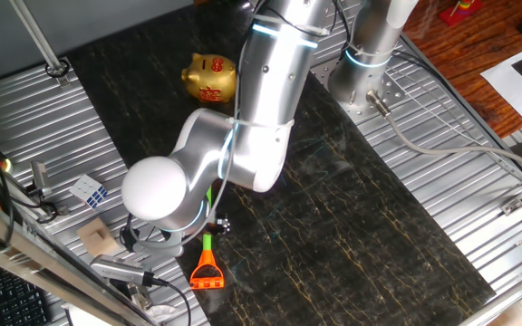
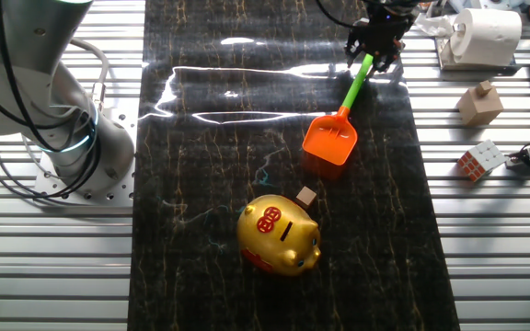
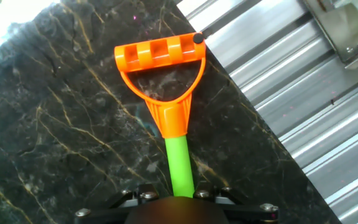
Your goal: Use a shovel to scoop up an object
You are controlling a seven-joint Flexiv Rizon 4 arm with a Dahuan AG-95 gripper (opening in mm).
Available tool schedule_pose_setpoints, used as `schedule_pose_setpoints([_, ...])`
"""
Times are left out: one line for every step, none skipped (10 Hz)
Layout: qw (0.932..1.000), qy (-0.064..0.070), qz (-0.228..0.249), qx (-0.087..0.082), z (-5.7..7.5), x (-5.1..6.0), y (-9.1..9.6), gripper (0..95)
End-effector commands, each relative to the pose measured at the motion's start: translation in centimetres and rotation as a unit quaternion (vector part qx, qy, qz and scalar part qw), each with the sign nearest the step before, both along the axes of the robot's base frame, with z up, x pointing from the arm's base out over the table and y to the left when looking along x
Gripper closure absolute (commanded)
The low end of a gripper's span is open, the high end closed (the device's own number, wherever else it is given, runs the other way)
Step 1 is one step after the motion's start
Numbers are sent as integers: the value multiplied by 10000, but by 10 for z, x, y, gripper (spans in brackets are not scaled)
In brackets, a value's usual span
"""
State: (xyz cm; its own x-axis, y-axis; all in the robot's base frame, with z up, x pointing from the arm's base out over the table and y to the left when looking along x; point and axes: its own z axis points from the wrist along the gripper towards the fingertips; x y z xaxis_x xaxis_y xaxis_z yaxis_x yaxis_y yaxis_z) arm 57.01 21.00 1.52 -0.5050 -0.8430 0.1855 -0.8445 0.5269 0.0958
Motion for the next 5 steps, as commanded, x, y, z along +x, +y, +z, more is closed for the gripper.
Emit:
schedule_pose_setpoints([10000,38,20,-30,0,-1,0,570])
schedule_pose_setpoints([10000,53,26,-66,0,-1,0,570])
schedule_pose_setpoints([9999,65,27,-84,-1,-2,0,570])
schedule_pose_setpoints([9999,76,35,-93,-1,-2,-1,570])
schedule_pose_setpoints([9999,87,40,-116,-1,-3,-1,570])
